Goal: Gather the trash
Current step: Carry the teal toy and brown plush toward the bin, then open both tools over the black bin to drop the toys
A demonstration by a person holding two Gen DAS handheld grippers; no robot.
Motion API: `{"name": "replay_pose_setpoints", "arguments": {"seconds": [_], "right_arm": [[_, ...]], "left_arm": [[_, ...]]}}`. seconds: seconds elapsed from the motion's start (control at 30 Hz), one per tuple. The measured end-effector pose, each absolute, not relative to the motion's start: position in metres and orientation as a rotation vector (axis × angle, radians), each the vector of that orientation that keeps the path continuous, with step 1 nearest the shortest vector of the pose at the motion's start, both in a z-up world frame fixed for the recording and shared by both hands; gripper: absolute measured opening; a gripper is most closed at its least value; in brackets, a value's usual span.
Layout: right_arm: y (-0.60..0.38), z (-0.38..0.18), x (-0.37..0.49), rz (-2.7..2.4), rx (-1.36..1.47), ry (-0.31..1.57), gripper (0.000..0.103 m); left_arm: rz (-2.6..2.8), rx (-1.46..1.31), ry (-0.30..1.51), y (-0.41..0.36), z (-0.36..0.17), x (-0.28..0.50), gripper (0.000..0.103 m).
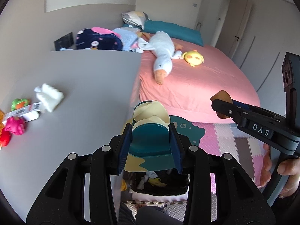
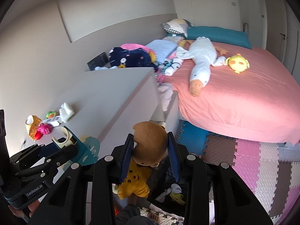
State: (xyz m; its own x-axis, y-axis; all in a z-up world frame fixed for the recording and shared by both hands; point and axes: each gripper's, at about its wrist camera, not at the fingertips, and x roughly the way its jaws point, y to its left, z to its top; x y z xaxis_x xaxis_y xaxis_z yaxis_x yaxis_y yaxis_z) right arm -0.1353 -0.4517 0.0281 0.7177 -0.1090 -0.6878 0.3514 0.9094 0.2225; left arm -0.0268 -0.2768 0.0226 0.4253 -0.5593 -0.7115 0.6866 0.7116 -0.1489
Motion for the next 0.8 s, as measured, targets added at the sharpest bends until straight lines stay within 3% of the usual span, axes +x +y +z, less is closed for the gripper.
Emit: {"name": "replay_pose_setpoints", "arguments": {"seconds": [0.4,0.43,0.47,0.5,0.73,0.8], "right_arm": [[-0.495,0.008,-0.155,-0.365,0.391,0.776,0.040],[-0.499,0.006,-0.154,-0.398,0.381,0.788,0.044],[-0.502,0.004,-0.155,-0.427,0.375,0.792,0.058],[-0.505,0.003,-0.156,-0.452,0.371,0.792,0.061],[-0.518,-0.003,-0.161,-0.495,0.393,0.792,0.064],[-0.518,-0.002,-0.162,-0.494,0.393,0.787,0.070]], "left_arm": [[-0.910,0.280,0.897,-0.336,-0.001,-0.041,0.040],[-0.926,0.303,0.911,-0.343,-0.005,-0.042,0.053],[-0.928,0.329,0.915,-0.348,-0.008,-0.043,0.079],[-0.911,0.356,0.894,-0.352,-0.010,-0.046,0.087],[-0.884,0.380,0.844,-0.352,-0.007,-0.046,0.090],[-0.873,0.381,0.840,-0.348,-0.007,-0.044,0.090]]}}
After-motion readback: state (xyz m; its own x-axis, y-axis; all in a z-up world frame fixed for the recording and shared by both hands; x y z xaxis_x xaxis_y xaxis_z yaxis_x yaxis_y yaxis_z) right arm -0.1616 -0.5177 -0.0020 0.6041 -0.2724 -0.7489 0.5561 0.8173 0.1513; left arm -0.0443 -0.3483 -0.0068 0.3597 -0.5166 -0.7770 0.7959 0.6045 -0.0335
